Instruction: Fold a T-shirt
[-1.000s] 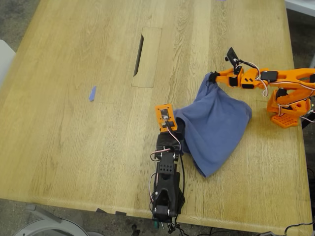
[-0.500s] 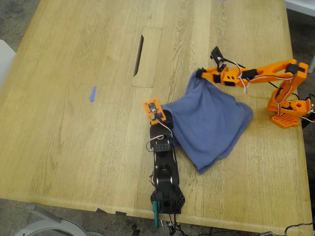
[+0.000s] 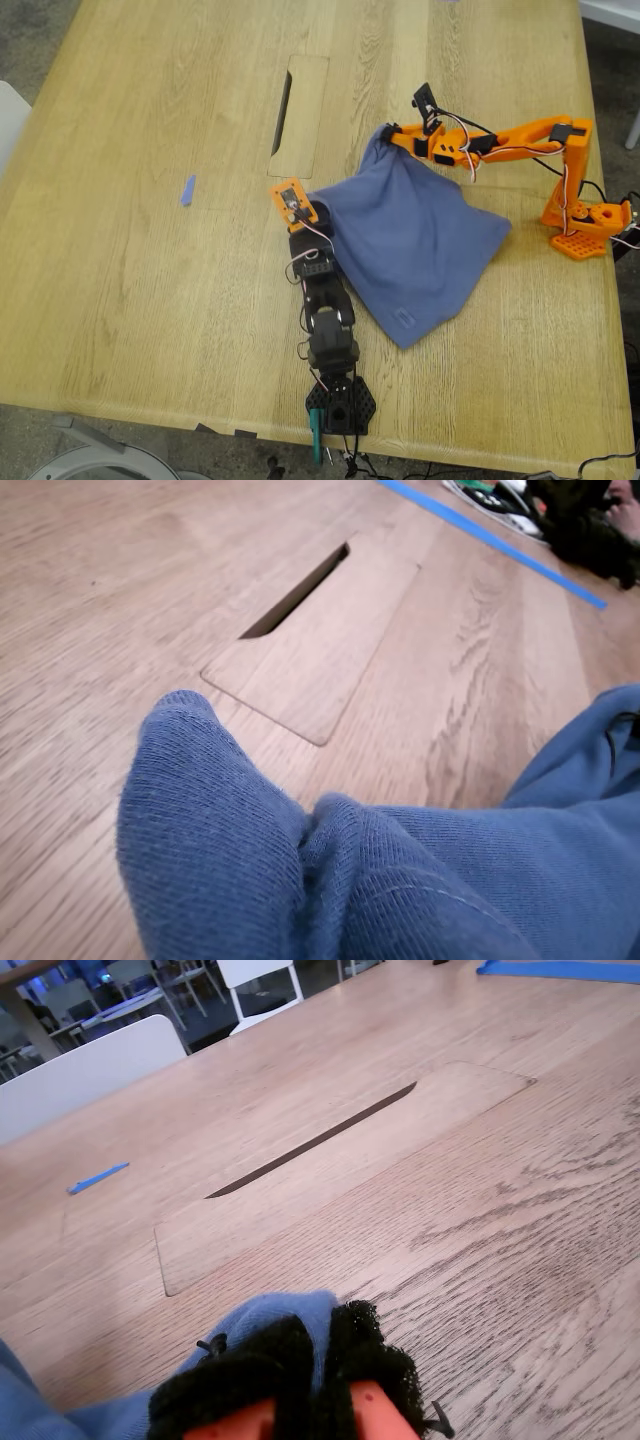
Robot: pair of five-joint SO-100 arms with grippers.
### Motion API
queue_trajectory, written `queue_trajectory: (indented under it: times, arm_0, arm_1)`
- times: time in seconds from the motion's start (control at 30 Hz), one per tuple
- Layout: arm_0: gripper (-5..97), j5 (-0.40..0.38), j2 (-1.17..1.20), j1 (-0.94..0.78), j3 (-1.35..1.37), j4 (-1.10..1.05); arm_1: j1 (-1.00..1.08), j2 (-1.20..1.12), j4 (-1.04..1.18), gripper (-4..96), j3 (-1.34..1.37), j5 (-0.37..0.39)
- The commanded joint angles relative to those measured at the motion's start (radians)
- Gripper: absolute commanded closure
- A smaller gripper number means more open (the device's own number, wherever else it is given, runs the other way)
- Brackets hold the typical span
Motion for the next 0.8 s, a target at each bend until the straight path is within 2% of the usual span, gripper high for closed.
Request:
queue_trajectory:
  times: [0.0, 0.47, 0.77]
  arm_0:
    - [92, -0.008, -0.017, -0.035, -0.207, -0.058]
    - [92, -0.006, -0.232, -0.114, -0.460, -0.058]
    - [92, -0.002, -0.341, -0.132, -0.595, -0.060]
  arm_1:
    - [0.021, -0.020, -0.020, 91.2, -0.106, 0.002]
    - [0.057, -0.284, -0.054, 91.2, -0.445, 0.018]
    - [0.064, -0.365, -0.123, 91.2, -0.514, 0.017]
